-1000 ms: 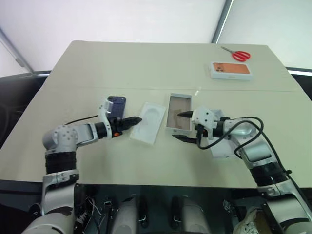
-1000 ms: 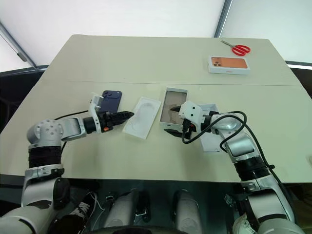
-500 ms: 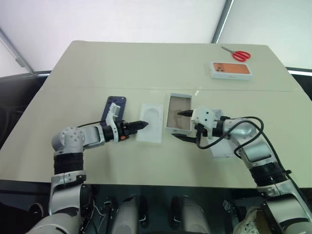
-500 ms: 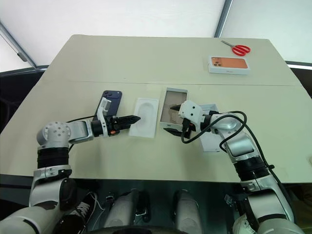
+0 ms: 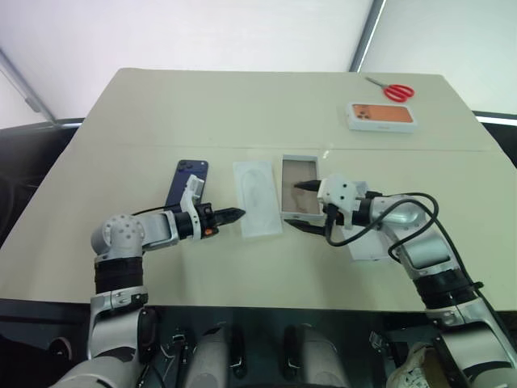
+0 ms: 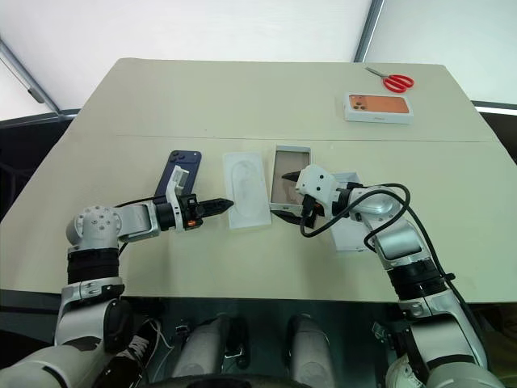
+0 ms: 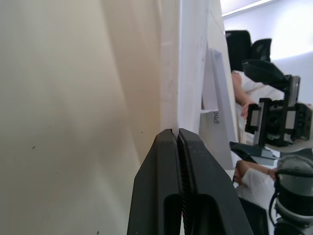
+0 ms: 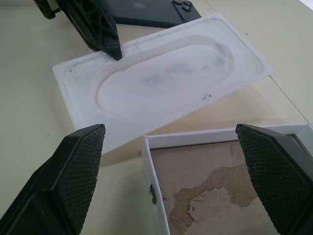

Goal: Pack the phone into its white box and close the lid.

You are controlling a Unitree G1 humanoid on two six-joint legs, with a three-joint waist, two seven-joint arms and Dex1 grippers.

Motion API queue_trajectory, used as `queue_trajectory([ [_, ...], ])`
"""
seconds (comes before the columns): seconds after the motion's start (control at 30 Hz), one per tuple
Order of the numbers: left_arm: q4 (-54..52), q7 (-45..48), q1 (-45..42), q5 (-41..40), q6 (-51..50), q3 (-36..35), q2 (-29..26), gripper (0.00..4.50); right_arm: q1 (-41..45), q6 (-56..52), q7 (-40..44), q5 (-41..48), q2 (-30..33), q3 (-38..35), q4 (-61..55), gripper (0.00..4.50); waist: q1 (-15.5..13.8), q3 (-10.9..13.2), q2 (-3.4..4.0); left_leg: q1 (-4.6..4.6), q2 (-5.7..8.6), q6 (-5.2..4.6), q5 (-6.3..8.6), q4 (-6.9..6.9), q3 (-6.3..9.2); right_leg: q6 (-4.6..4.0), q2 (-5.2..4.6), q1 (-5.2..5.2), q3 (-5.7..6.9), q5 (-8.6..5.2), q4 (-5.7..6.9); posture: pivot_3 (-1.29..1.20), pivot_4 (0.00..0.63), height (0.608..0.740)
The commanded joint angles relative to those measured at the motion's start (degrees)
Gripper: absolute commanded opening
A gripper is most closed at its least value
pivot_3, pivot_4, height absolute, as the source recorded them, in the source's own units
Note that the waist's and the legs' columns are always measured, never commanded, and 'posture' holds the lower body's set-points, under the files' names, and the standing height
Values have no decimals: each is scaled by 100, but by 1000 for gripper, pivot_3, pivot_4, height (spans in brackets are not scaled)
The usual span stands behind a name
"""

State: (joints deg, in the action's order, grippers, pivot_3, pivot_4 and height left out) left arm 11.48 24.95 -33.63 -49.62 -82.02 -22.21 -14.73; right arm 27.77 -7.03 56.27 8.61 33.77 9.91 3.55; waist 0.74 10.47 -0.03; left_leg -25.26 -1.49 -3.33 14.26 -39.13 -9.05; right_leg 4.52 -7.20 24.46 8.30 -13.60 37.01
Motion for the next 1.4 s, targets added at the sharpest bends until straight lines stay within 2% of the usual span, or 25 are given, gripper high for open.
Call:
queue_trajectory([
  [0.03,-6,-99,-89,-307,-47,-531,-4,12,22,45,114,130,35,-126,-212,4500,0,1,-1,0,0,0,0,0,0,0,0,0,0,0,0,0,150,738],
  [0.2,132,-212,-169,-223,167,-764,-161,12,195,-437,92,-72,9,70,119,4500,-5,1,-1,-1,0,0,0,0,0,0,0,1,0,0,0,0,150,738],
  [0.37,114,-283,-322,-319,157,-986,-231,12,431,-546,470,-218,159,245,693,4500,-11,1,-2,-3,1,0,0,0,0,0,-1,3,1,0,-1,0,150,738],
  [0.43,85,-328,-364,-304,232,-1062,-242,0,527,-532,649,-226,206,280,922,3941,-8,1,-2,-4,2,0,0,0,0,0,2,3,1,0,0,0,150,738],
  [0.5,108,-400,-438,-332,246,-1164,-247,0,597,-449,777,-250,206,304,1059,3151,3,1,-2,-3,2,0,0,0,-1,0,5,3,1,0,0,0,150,738],
  [0.7,50,-704,-702,-556,23,-1410,-170,0,751,-404,921,-143,2,235,1073,73,-8,2,-3,-4,1,0,0,-1,0,0,6,3,1,0,0,0,150,738],
  [1.07,269,-1150,-987,-839,-35,-1661,-42,0,637,-249,445,-395,-700,505,424,18,17,2,-3,-3,-2,4,-2,0,0,0,11,3,0,0,1,0,150,738],
  [1.3,209,-998,-961,-879,-142,-1359,-143,0,397,-584,658,-246,-663,635,17,18,-13,2,-5,-5,4,4,-2,-1,2,1,7,3,1,0,0,0,150,738],
  [1.4,182,-950,-924,-829,-83,-1227,-151,0,551,-984,502,-28,-837,443,38,1006,11,2,-5,-5,1,4,-2,0,1,0,9,3,0,0,0,0,150,738],
])
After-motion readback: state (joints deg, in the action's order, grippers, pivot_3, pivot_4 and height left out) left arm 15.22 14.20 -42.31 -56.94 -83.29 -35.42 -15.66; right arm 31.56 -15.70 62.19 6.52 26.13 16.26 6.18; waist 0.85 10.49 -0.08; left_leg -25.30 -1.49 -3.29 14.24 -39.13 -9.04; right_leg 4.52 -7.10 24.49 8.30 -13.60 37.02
